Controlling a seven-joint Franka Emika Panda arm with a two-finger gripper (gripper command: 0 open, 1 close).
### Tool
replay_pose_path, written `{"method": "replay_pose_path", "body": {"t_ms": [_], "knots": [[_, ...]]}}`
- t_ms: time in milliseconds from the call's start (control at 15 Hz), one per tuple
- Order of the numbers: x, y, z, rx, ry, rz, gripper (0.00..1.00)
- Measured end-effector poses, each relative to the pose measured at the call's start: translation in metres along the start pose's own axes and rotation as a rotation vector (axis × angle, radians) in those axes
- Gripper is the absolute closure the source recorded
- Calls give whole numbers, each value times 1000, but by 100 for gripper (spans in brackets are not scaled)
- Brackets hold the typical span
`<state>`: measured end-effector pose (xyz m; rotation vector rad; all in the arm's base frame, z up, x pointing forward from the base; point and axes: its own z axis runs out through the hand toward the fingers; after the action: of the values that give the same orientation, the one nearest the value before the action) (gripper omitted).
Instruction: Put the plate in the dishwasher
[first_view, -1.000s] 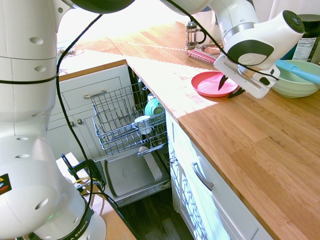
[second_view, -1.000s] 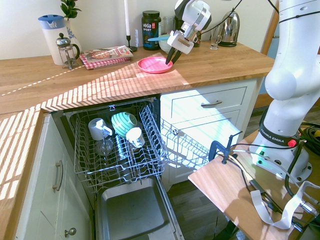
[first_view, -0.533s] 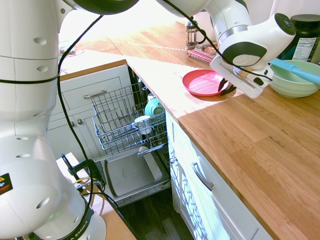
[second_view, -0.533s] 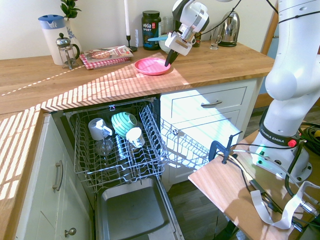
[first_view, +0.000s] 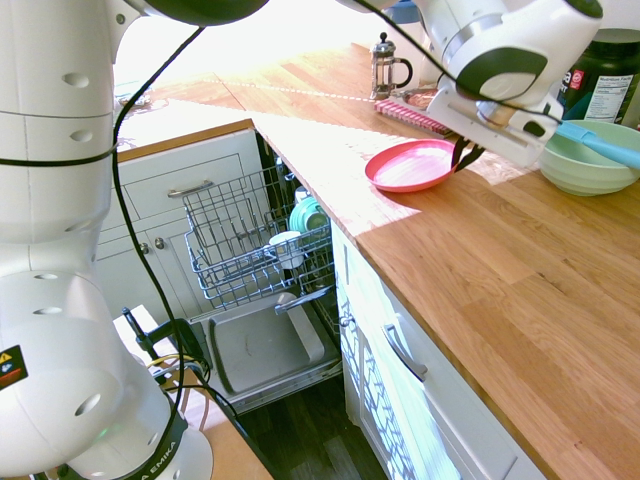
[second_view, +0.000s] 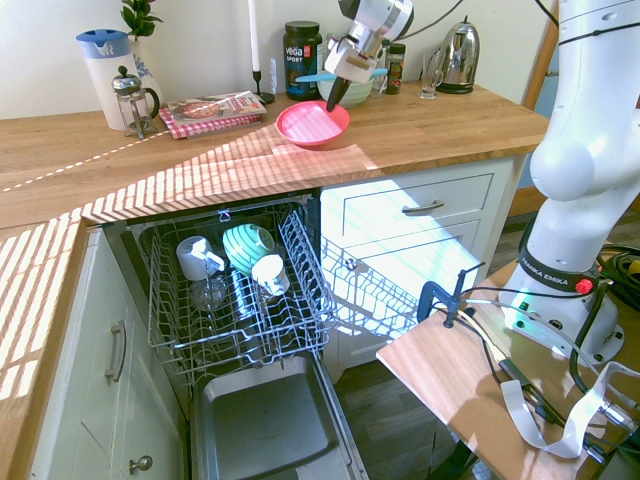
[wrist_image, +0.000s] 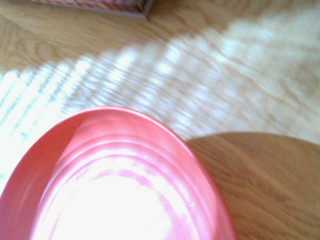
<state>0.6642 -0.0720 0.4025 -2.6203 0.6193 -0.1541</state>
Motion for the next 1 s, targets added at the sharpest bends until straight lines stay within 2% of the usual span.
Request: {"method": "replay_pose_path", "body": {"t_ms": [133,267,467,600,733,1000], "knots": [[-15,-69,-26,-21,49,-110,100],[-54,-147,-33,-69,127,-222,100],[-173,-252,-25,-171,244,-374,100],[-278,-296,14,-221,297,-481,100],[-355,-308,80,-288,331,-579,100],[-444,-322,211,-449,486,-741,100]]}}
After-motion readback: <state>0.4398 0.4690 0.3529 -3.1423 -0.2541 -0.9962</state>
